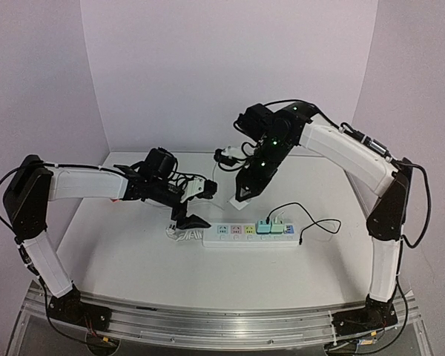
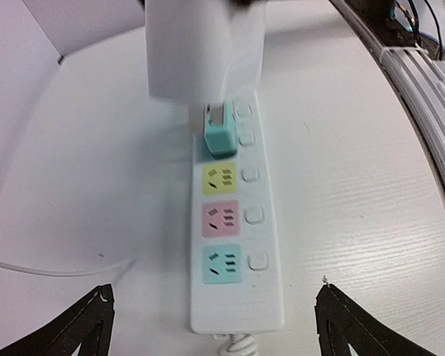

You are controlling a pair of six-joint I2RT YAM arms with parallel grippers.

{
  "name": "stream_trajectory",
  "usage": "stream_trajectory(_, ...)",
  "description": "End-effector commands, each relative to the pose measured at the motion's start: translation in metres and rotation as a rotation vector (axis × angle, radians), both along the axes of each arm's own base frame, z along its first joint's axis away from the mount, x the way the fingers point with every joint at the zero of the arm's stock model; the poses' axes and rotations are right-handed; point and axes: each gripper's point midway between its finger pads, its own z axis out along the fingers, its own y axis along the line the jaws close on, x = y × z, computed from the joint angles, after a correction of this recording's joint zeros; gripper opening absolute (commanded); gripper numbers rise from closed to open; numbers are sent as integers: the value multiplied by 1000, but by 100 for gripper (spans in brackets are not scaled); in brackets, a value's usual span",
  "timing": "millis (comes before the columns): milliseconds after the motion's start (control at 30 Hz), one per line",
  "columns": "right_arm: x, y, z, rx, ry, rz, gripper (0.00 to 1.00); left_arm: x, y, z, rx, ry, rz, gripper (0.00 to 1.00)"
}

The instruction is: Insert the plug

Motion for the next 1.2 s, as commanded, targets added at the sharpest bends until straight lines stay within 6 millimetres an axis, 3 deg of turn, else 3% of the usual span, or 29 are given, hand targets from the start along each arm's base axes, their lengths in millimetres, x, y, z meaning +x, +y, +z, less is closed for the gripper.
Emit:
stream_trajectory(0,-11,-9,-29,-165,-25,278,0,-7,12,-44,141,127,16,95)
stream_trajectory(167,-7,-10,-63,-245,11,349,0,4,10,-58,156,101,42,92)
stream_trajectory(333,-3,-14,-86,-305,30,367,0,-3,15,-69,158,54,-4,86)
stream_trajectory(467,-1,-19,-95,-344,29,366,0,-7,17,-77,169,34,-33,84)
stream_trajectory(767,3,-51,-122,-483,57,373,0,-19,25,-86,170,11,-102,83)
stream_trajectory(1167,14,-41,-132,-464,65,367,0,-18,27,-90,166,-7,-114,83)
